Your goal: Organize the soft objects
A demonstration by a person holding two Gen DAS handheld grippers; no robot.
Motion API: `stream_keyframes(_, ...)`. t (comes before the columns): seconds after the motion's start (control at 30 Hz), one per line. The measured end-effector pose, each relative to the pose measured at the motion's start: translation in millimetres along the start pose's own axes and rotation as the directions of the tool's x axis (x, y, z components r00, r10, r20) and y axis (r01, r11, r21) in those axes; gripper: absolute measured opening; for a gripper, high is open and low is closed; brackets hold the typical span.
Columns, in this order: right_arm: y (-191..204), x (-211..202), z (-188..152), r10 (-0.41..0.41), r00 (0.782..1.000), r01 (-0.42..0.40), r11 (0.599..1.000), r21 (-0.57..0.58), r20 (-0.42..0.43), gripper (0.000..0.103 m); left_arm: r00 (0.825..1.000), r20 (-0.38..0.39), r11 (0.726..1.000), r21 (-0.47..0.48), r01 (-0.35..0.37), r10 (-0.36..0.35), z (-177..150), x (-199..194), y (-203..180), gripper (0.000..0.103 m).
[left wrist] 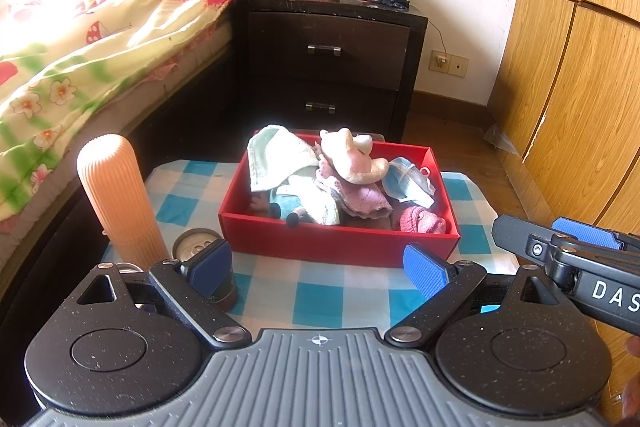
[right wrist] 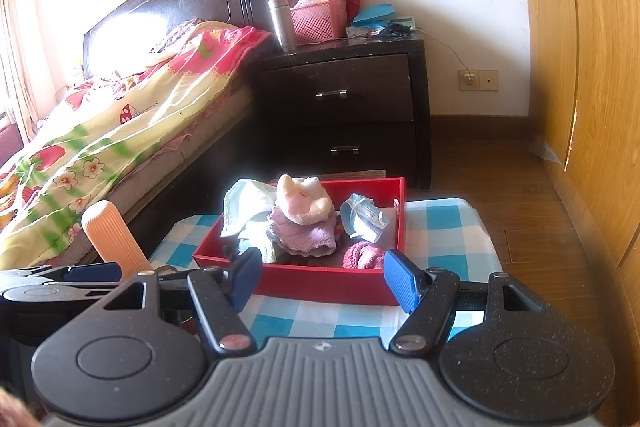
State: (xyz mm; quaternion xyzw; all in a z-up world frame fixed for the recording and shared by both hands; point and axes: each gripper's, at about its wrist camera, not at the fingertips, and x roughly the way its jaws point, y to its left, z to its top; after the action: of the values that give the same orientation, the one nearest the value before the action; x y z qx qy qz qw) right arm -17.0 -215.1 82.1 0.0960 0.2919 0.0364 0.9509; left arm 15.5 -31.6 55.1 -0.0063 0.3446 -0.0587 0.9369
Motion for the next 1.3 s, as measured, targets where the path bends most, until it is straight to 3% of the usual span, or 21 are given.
stream_keyframes(1.3,3.3,-1.2,-0.3,0.005,1.0,-0.005,1.0,-0.002,0.006,0.046,0.999,0.032,0.999,-0.012,-0.034,0.034,4.2,-4.4,1.6,0.096)
